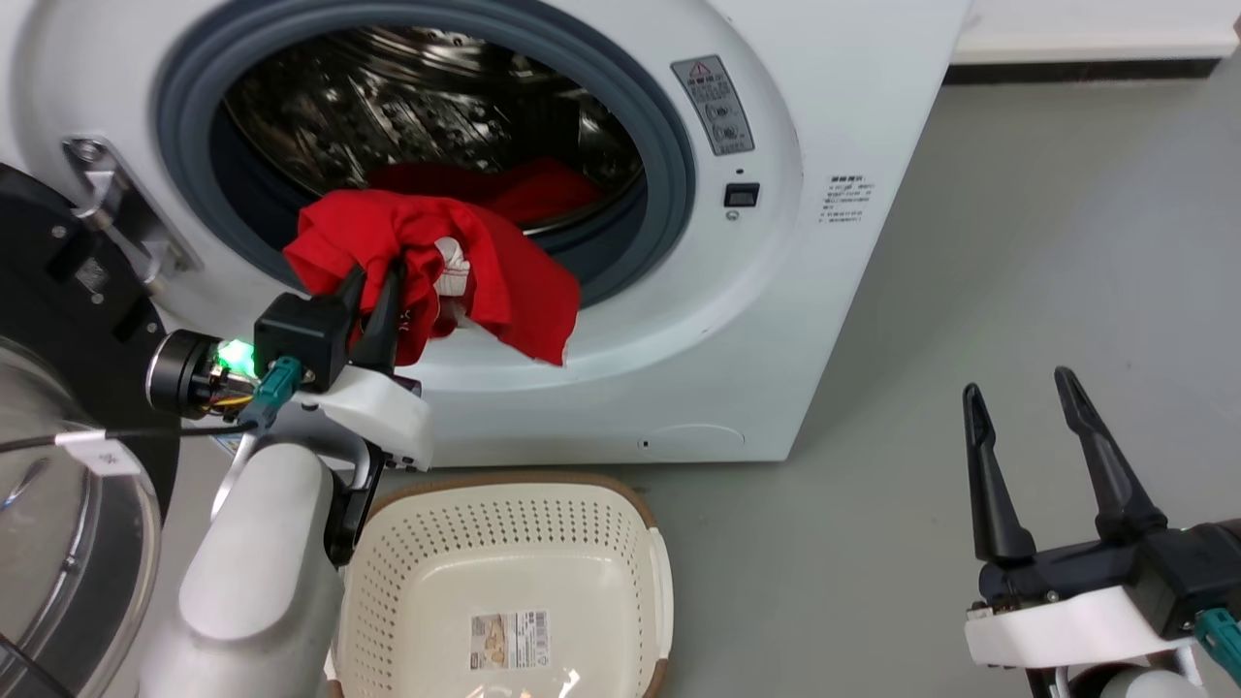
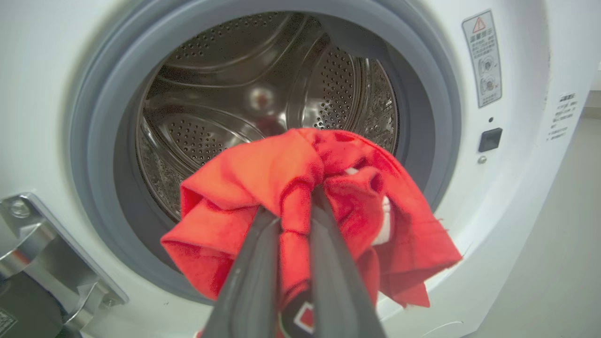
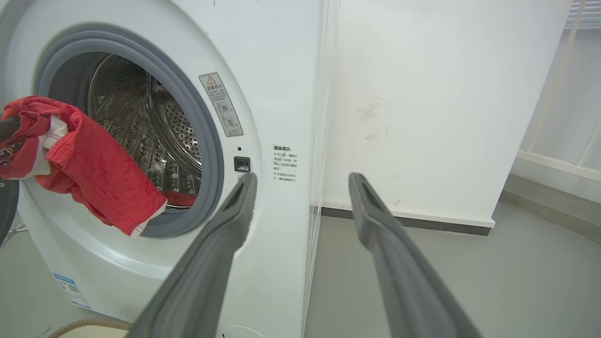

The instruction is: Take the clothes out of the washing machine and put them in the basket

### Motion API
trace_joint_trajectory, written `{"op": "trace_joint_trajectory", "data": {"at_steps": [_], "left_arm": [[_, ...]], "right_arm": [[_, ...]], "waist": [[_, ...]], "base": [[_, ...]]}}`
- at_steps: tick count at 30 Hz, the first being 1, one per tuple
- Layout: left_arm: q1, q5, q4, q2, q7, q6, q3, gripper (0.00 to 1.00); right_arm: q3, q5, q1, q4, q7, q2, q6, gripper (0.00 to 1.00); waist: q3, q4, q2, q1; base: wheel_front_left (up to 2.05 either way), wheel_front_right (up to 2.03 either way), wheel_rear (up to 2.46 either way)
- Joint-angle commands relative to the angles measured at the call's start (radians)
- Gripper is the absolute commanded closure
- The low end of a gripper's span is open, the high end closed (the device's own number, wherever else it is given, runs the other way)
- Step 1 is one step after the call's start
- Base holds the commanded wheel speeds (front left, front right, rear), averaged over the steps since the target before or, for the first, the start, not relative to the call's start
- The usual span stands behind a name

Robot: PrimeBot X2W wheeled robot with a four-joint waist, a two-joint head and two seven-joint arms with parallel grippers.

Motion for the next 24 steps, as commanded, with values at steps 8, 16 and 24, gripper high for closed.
{"op": "trace_joint_trajectory", "data": {"at_steps": [8,16,24], "left_arm": [[0.106,-0.002,-0.187,0.031,0.010,0.017,-0.005,1.00],[0.204,-0.016,-0.374,0.055,0.060,0.033,-0.002,1.00],[0.298,-0.011,-0.529,0.078,0.107,0.052,-0.015,1.00]], "right_arm": [[0.003,-0.004,0.054,0.011,-0.002,0.000,-0.001,0.00],[-0.001,0.002,0.083,0.015,-0.002,0.000,-0.001,0.00],[-0.012,0.002,0.091,0.013,-0.002,0.000,-0.001,0.00]], "waist": [[-0.086,0.027,0.0000,0.0002],[-0.118,0.037,0.0000,0.0002],[-0.112,0.049,0.0000,0.0002]], "base": [[0.00,0.00,0.00],[0.00,0.00,0.00],[0.00,0.00,0.00]]}}
